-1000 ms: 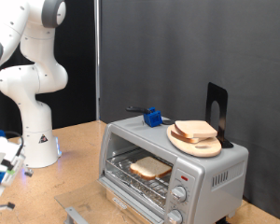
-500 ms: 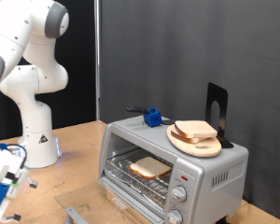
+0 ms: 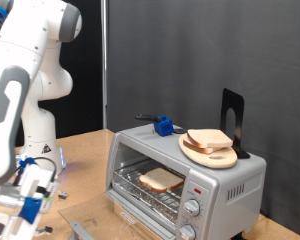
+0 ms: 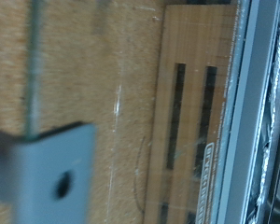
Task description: Make a piece of toast with the oven
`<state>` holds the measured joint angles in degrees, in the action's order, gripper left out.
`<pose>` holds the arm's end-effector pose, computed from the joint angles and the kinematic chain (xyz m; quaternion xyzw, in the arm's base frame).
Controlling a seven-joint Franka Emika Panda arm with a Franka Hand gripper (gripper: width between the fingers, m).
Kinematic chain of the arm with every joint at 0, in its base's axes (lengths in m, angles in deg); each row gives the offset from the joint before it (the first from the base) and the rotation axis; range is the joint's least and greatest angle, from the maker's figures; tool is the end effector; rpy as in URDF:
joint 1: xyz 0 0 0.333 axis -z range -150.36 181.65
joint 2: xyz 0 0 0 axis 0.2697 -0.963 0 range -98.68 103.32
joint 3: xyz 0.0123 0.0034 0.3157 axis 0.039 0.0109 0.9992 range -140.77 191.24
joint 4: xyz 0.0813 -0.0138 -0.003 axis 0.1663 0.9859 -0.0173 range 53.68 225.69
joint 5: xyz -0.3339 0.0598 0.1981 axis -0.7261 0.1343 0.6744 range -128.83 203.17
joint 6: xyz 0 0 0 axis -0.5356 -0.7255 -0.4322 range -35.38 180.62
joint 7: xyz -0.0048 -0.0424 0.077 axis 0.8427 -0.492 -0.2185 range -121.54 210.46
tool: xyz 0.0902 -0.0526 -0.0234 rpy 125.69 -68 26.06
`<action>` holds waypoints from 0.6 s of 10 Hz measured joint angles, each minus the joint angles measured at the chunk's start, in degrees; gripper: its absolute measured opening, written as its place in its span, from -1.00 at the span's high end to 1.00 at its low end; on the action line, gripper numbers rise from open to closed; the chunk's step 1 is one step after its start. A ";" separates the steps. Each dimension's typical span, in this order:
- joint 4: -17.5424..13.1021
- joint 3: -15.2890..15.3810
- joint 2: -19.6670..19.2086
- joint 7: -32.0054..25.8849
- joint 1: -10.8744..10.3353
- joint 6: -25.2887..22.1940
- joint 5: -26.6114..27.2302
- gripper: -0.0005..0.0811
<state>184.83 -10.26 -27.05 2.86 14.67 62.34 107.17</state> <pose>0.3784 -0.1868 0.1309 -0.7911 0.3406 0.0965 0.4989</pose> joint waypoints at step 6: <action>2.57 0.47 5.15 2.17 -2.31 -2.89 2.44 -0.97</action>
<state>187.40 -9.79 -21.90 5.03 12.35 59.45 109.61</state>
